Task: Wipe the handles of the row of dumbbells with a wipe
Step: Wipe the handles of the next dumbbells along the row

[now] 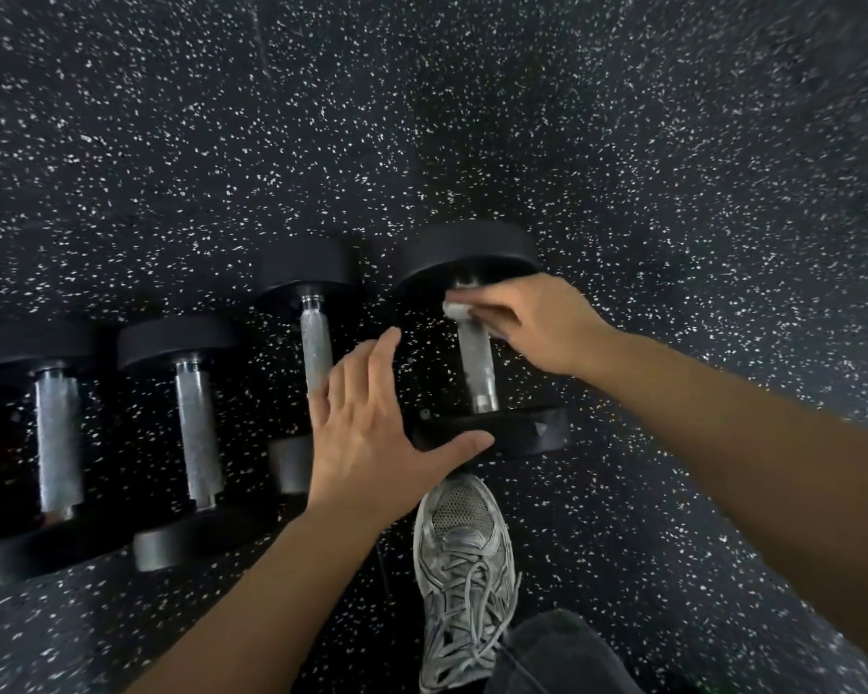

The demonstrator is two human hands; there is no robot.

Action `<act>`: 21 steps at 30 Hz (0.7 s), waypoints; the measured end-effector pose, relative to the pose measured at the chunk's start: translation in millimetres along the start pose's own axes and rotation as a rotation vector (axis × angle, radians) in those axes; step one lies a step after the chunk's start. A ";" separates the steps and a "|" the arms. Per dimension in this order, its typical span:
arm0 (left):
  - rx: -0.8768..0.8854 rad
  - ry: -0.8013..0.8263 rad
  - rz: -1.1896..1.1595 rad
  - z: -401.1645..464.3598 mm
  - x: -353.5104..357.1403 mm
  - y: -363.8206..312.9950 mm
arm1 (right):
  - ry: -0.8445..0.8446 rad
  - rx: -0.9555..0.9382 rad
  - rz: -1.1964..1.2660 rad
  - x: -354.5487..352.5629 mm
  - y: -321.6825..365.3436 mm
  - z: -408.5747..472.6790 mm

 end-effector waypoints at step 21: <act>0.076 0.016 0.033 9.6 26.4 -51.4 | 0.169 0.113 -0.167 -6.2 -51.8 -24.1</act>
Point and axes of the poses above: each hand's wrist, its own z-axis towards the middle knuckle, its own x-axis out of the palm, y = z × x, the point moved 5 cm from there along z, towards the middle knuckle, and after that the axes turned 1 degree about z, right-handed, at the moved point
